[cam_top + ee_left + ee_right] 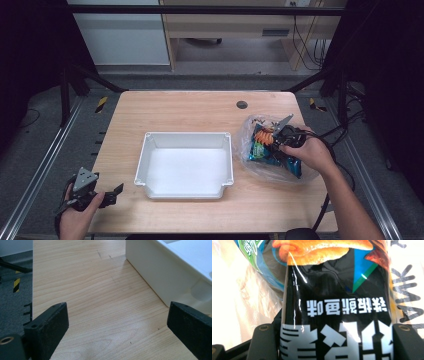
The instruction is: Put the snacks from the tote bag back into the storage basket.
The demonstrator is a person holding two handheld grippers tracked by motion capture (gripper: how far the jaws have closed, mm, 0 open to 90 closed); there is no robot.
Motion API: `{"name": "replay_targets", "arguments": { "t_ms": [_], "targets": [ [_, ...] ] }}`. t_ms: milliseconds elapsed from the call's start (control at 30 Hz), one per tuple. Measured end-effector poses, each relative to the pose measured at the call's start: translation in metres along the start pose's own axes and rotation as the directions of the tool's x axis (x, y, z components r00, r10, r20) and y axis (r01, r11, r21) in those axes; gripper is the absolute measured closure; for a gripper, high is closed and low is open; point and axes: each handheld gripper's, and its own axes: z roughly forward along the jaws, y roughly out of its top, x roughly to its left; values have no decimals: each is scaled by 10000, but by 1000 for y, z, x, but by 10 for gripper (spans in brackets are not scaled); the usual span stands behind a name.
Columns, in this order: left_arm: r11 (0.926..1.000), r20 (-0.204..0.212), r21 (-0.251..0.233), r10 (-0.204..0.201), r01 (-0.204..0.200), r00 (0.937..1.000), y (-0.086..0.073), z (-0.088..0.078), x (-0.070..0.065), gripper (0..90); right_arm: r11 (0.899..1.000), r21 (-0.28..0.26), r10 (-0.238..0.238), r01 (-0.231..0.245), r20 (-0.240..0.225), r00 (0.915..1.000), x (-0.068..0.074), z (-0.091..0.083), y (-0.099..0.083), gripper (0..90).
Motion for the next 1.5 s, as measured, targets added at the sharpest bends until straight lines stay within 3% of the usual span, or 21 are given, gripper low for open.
{"name": "replay_targets", "arguments": {
  "t_ms": [800,1167,1500],
  "targets": [
    [10000,11,22,6,-6,10000,0,0,0,37,9964,-784,376,-322,674,9970,-5,-26,-13,394],
    [10000,15,29,12,-12,10000,0,0,0,37,9958,-792,550,-469,1040,9930,-9,-32,-17,395],
    [10000,12,22,17,-17,10000,0,1,0,37,9904,-1184,844,-711,1113,9902,-12,-42,-24,395]
  ]
}}
